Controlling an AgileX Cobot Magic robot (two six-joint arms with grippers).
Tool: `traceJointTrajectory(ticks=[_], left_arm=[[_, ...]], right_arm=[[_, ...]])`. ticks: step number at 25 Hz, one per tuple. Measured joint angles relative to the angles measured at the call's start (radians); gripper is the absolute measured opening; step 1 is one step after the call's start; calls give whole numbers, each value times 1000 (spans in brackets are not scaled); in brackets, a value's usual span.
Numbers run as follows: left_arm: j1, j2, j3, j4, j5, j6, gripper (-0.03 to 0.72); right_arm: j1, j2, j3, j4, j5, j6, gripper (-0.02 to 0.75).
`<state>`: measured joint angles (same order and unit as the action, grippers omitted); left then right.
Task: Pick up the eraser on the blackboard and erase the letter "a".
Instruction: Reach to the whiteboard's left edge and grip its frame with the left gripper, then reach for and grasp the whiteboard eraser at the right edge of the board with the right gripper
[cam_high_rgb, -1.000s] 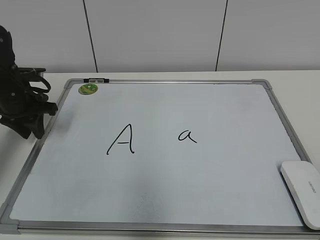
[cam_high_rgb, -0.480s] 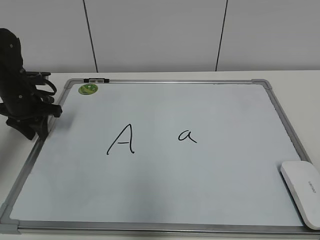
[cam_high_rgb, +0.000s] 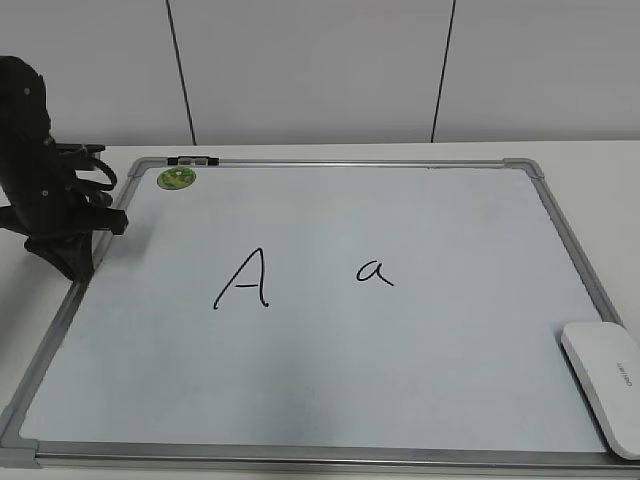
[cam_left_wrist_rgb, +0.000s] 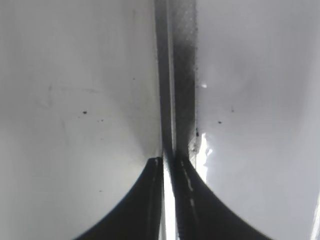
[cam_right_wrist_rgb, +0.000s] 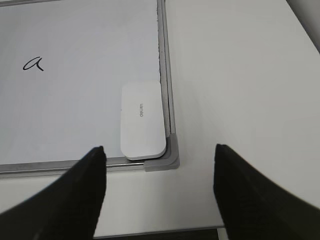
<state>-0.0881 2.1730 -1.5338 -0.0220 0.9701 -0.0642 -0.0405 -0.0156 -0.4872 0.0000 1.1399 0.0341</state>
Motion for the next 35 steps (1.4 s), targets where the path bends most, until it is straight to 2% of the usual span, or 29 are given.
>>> traceJointTrajectory(ticks=[3, 9, 14, 23, 35], left_arm=[[0, 0, 0, -1, 0, -4, 32], [0, 0, 0, -1, 2, -10, 28], [0, 0, 0, 0, 2, -10, 29], [0, 0, 0, 0, 2, -10, 29], [5, 0, -2, 2, 4, -10, 35]], right_arm=[[0, 0, 0, 0, 0, 0, 501], [0, 35, -2, 0, 0, 0, 501], [3, 318, -44, -19, -40, 0, 501], [71, 765, -141, -11, -86, 0, 501], [78, 1165, -234, 23, -118, -4, 501]])
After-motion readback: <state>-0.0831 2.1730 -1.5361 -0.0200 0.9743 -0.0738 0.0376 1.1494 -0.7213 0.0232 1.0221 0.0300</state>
